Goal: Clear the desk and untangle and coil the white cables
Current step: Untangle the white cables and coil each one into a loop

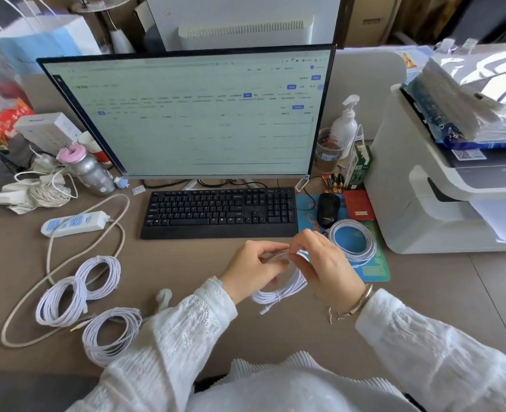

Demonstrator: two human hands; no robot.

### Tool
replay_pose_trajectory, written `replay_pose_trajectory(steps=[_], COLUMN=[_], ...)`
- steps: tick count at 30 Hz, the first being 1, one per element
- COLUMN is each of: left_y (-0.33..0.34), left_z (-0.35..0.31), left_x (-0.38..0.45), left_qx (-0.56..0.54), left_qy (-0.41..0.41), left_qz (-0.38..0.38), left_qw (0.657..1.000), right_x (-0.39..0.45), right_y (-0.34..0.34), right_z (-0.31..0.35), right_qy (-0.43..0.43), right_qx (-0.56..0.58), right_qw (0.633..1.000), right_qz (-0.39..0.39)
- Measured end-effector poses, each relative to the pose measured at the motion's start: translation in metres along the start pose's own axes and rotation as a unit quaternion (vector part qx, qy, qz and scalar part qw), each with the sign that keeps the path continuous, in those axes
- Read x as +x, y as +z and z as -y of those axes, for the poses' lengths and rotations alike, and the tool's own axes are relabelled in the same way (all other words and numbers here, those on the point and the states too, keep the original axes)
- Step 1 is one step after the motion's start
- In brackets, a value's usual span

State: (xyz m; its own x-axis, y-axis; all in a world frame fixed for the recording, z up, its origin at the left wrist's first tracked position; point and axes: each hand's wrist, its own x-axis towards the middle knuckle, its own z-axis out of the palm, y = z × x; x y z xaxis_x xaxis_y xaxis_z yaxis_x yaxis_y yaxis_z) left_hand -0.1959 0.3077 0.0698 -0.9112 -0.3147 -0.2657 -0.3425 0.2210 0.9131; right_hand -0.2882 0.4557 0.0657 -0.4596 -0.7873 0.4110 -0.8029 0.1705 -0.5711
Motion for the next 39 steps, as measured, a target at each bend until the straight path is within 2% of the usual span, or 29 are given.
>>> replay_pose_trajectory(steps=[3,7,9,11,13,16,20,21,23,26,28,30,33,36,39], left_y=[-0.001,-0.001,-0.004,-0.009,-0.013,-0.019,-0.029,-0.031,-0.031,-0.030,-0.030,-0.028,-0.026,-0.030,-0.036], left_z=[-0.002,-0.005,-0.005,-0.004,-0.006,-0.009,-0.017,-0.017,-0.014,-0.004,0.000,-0.001,-0.003,-0.008,-0.020], left_x=[-0.002,-0.005,-0.005,-0.006,-0.009,-0.012,-0.017,-0.017,-0.018,-0.016,-0.015,-0.016,-0.016,-0.014,-0.013], left_qx=[0.035,0.044,0.020,-0.005,-0.037,-0.096,-0.157,-0.181,-0.230,-0.314,-0.345,-0.335,-0.289,-0.233,-0.192], left_qy=[0.048,0.070,0.066,0.059,0.048,0.034,0.008,-0.006,-0.036,-0.089,-0.119,-0.120,-0.130,-0.150,-0.139], left_qz=[0.000,0.008,0.027,0.050,0.076,0.140,0.210,0.223,0.264,0.353,0.413,0.459,0.482,0.456,0.405], left_qw=[0.998,0.997,0.997,0.997,0.995,0.985,0.965,0.958,0.936,0.877,0.834,0.814,0.817,0.846,0.883], right_x=[0.002,0.009,0.012,0.015,0.019,0.020,0.021,0.021,0.021,0.022,0.022,0.022,0.021,0.022,0.023], right_y=[-0.008,-0.016,-0.021,-0.030,-0.038,-0.038,-0.042,-0.043,-0.044,-0.044,-0.045,-0.049,-0.054,-0.058,-0.063], right_z=[0.000,0.000,0.002,0.001,0.000,0.000,0.006,0.009,0.016,0.025,0.029,0.032,0.034,0.040,0.043], right_qy=[0.004,-0.011,-0.001,0.044,0.099,0.117,0.122,0.105,0.005,-0.156,-0.189,-0.181,-0.155,-0.128,-0.078], right_qx=[0.021,0.005,0.021,0.080,0.147,0.185,0.253,0.244,0.165,0.059,0.050,0.068,0.085,0.092,0.098], right_qw=[1.000,1.000,1.000,0.995,0.981,0.964,0.948,0.954,0.980,0.982,0.975,0.970,0.961,0.955,0.958], right_qz=[0.003,0.005,0.011,0.027,0.083,0.153,0.148,0.141,0.111,0.088,0.103,0.147,0.213,0.253,0.257])
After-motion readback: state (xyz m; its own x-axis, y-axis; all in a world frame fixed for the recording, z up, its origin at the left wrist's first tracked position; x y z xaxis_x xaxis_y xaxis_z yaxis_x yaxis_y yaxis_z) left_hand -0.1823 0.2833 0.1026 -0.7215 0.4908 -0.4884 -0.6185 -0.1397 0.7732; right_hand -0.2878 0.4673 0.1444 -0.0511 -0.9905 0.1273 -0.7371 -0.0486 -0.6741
